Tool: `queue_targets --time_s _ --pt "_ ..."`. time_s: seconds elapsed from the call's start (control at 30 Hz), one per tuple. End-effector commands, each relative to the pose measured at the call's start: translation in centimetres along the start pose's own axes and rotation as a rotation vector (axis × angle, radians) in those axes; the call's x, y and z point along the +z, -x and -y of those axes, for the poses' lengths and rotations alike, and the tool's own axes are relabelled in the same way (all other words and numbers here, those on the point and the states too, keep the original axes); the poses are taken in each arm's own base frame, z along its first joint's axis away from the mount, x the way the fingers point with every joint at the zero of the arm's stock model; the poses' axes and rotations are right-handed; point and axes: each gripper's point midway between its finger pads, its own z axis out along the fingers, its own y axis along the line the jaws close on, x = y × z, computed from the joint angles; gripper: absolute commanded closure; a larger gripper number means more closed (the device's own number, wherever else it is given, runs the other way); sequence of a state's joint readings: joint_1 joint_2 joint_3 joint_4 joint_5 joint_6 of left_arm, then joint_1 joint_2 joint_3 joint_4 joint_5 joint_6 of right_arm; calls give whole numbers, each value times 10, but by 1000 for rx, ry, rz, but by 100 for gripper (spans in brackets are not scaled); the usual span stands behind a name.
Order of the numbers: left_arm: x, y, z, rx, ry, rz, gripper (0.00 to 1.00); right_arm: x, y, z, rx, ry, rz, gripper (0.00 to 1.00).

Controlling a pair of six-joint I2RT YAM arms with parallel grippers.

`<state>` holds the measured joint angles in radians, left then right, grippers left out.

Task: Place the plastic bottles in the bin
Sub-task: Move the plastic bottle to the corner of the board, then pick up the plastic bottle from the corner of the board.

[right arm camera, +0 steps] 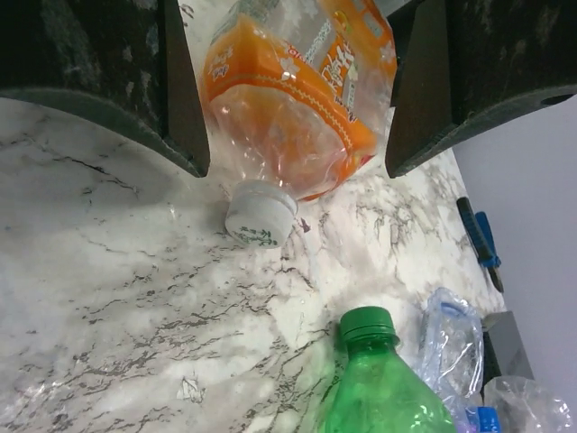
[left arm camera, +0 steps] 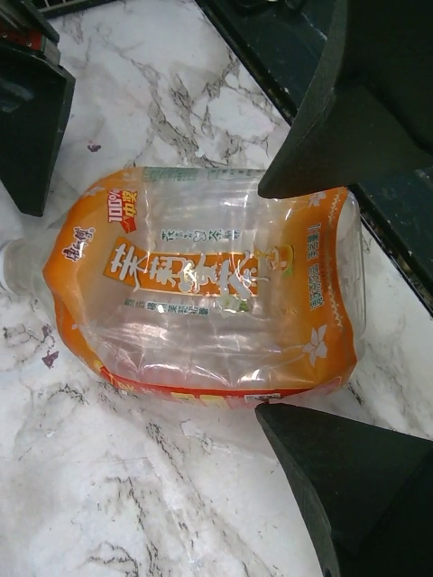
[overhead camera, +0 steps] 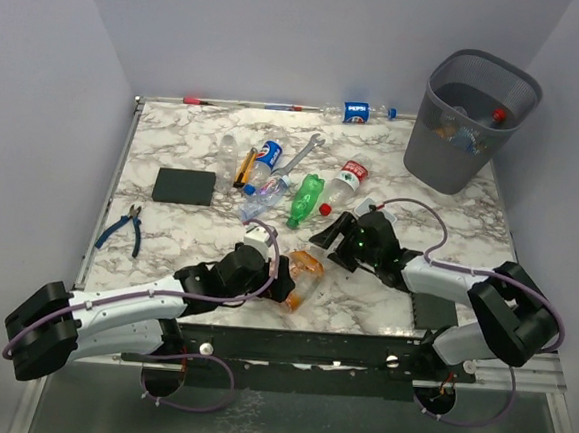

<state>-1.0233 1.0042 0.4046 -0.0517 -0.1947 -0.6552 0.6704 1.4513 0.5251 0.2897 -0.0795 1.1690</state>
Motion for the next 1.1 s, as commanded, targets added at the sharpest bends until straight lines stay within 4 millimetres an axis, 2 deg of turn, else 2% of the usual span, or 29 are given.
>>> queue_targets --time_s 0.0,0.17,0.3,0.37,0.6,0.77,0.9,0.97,1.07 --pt "-7 7 0 -60 -6 53 5 -18 3 -8 -147 22 -19 17" --pt "-5 5 -9 -117 27 80 8 -41 -38 7 -192 54 -169 18" --pt "0 -5 -13 -139 38 67 13 -45 -69 11 -190 25 -238 19" --pt "2 -6 -13 -152 36 68 16 -43 -78 14 -177 -2 -238 19" --pt "2 -12 -2 -187 -15 67 28 -27 -88 36 -38 -54 -227 19" --pt "1 -20 4 -188 -54 53 38 -11 -99 35 34 -27 -264 20" --pt "0 -23 2 -198 -57 55 44 -2 -99 26 65 17 -267 21" --pt "-1 -25 1 -200 -57 55 45 -1 -96 22 70 40 -250 25" --pt "-3 -22 2 -202 -65 66 42 -6 -88 13 39 74 -211 43"
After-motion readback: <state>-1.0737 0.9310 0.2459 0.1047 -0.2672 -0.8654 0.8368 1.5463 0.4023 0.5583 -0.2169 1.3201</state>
